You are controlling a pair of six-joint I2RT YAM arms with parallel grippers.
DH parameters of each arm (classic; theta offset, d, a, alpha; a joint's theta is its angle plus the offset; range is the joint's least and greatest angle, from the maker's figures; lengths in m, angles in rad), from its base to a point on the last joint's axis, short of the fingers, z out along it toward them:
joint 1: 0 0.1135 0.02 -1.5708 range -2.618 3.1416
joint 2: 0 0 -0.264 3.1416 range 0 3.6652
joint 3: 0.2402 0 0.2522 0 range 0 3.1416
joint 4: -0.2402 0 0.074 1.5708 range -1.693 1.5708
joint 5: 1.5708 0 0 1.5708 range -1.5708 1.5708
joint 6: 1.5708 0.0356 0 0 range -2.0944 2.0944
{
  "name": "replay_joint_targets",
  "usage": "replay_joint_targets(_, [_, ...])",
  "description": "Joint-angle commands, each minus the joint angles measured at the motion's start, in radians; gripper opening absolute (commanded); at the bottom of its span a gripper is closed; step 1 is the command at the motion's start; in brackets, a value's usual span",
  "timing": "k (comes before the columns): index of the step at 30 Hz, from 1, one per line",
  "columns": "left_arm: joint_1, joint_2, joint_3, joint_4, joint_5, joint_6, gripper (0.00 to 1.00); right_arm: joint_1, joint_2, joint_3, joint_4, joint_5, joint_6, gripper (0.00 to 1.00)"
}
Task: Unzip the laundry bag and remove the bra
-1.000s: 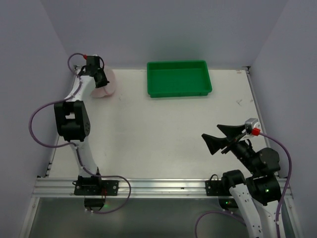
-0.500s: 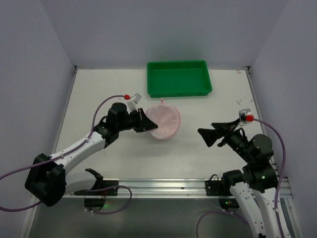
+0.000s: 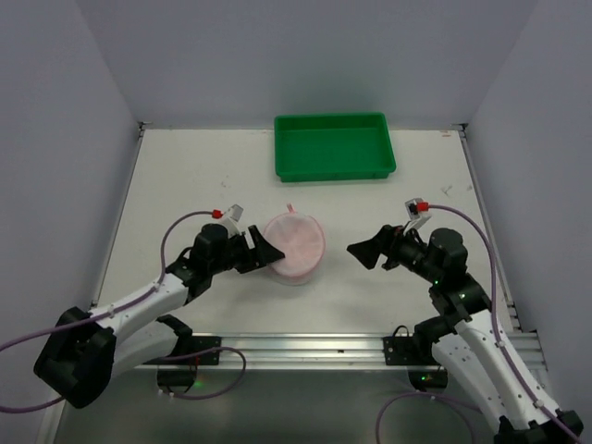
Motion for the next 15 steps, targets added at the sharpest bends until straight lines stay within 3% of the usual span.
replay_joint_targets(1, [0.026,-0.110,0.114,-0.247,-0.180,0.116,0.84,0.106,0.083,0.001,0.120,0.093,0.039,0.88])
replay_joint_targets(4, [0.051,-0.154,0.227,-0.392,-0.254,0.178,0.95,0.156,0.206,0.003,0.185,0.122,0.068,0.84])
replay_joint_targets(9, [0.068,-0.094,0.428,-0.489,-0.288,0.343,0.96,0.258,0.411,0.052,0.240,0.183,0.099,0.77])
replay_joint_targets(15, [0.085,0.176,0.646,-0.431,-0.209,0.472,0.91,0.295,0.526,0.097,0.298,0.226,0.150,0.70])
